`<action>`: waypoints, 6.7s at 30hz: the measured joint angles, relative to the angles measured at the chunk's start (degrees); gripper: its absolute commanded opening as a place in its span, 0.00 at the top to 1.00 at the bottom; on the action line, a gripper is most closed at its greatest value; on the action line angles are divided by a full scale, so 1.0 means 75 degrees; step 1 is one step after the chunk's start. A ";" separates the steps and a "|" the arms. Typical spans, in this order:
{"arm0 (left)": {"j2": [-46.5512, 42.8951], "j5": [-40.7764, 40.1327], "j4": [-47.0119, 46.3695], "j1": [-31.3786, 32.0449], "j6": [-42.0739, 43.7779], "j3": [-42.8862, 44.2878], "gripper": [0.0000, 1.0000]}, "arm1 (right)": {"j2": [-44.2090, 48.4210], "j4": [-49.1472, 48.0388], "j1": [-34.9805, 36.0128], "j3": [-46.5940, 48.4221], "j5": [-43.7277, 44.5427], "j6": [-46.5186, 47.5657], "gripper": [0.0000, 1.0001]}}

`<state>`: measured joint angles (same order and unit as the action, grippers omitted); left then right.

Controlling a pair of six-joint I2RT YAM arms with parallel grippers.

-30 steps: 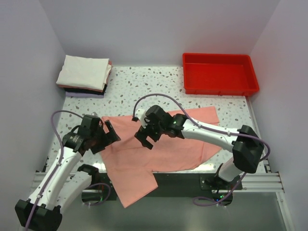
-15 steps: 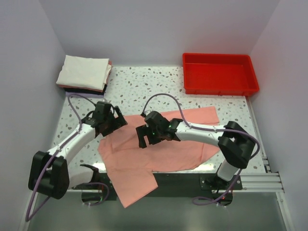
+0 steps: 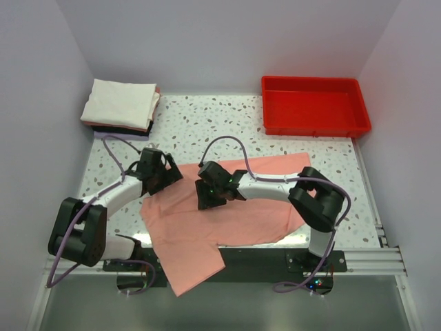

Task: Fold and stack the t-shirts
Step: Fold the tshirt

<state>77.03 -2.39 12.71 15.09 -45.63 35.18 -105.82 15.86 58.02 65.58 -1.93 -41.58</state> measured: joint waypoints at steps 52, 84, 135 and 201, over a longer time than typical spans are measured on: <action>-0.0090 -0.0417 0.0224 -0.0166 0.0239 0.0026 0.00 | 0.1547 0.1999 -0.0592 0.0245 0.0845 0.0621 0.01; 0.3614 -0.0737 0.0312 -0.0219 0.0475 0.3719 0.00 | -0.0312 0.0895 -0.6193 0.0571 0.1177 0.2850 0.01; -0.3561 -0.0801 0.4657 0.3858 -0.1731 0.0073 0.00 | 0.2390 0.2556 -0.6429 -0.1023 0.1932 0.2804 0.01; -0.3238 -0.1649 0.4535 0.4342 -0.4336 -0.1177 1.00 | 0.1798 0.2291 -0.5913 -0.1507 0.1856 0.2495 0.48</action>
<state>52.75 -14.76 46.72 47.66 -78.15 26.35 -92.33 33.04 13.67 54.28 11.99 -22.87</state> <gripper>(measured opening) 0.028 0.544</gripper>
